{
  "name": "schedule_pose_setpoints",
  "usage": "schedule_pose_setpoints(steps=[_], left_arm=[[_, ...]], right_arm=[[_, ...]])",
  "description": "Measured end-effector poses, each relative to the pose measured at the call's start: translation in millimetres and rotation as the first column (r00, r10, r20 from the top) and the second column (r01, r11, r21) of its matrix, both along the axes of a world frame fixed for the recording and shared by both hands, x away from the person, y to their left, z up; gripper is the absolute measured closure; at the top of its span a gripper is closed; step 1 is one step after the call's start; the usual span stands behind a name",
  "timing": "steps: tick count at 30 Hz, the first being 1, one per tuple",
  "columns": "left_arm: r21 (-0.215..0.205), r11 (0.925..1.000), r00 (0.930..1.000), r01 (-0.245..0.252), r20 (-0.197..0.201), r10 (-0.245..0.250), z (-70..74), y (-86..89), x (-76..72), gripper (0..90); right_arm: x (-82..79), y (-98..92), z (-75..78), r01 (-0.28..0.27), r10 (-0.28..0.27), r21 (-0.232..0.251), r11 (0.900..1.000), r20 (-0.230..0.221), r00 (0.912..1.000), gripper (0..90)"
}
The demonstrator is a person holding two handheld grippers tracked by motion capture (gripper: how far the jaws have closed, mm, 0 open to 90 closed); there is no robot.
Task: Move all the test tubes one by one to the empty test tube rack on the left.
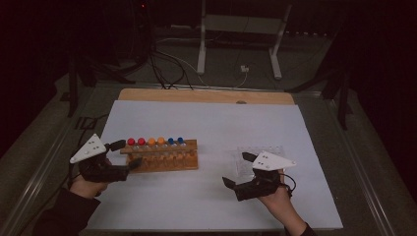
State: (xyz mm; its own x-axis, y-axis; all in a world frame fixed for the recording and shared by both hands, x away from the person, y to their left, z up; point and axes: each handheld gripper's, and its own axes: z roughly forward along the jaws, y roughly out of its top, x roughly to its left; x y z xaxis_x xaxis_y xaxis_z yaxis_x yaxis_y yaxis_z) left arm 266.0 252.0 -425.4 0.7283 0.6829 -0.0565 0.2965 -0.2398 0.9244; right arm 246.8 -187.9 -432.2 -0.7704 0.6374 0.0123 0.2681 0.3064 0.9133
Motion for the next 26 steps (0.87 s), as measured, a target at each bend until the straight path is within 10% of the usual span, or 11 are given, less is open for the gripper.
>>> schedule_pose_setpoints(steps=[14,26], left_arm=[[0.031,0.9861,0.9861,0.164,-0.035,-0.162,-32.8,-44.6,-18.9,2.2],[0.055,0.9762,0.9773,0.210,-0.043,-0.207,-66.5,-56.3,-18.2,2.2]], right_arm=[[0.3,-5.1,0.1,0.013,-0.013,0.005,1.000,0.005,0.9999,0.0],[2.1,-7.7,-2.5,0.016,-0.016,0.003,1.000,0.003,0.9999,0.0]])
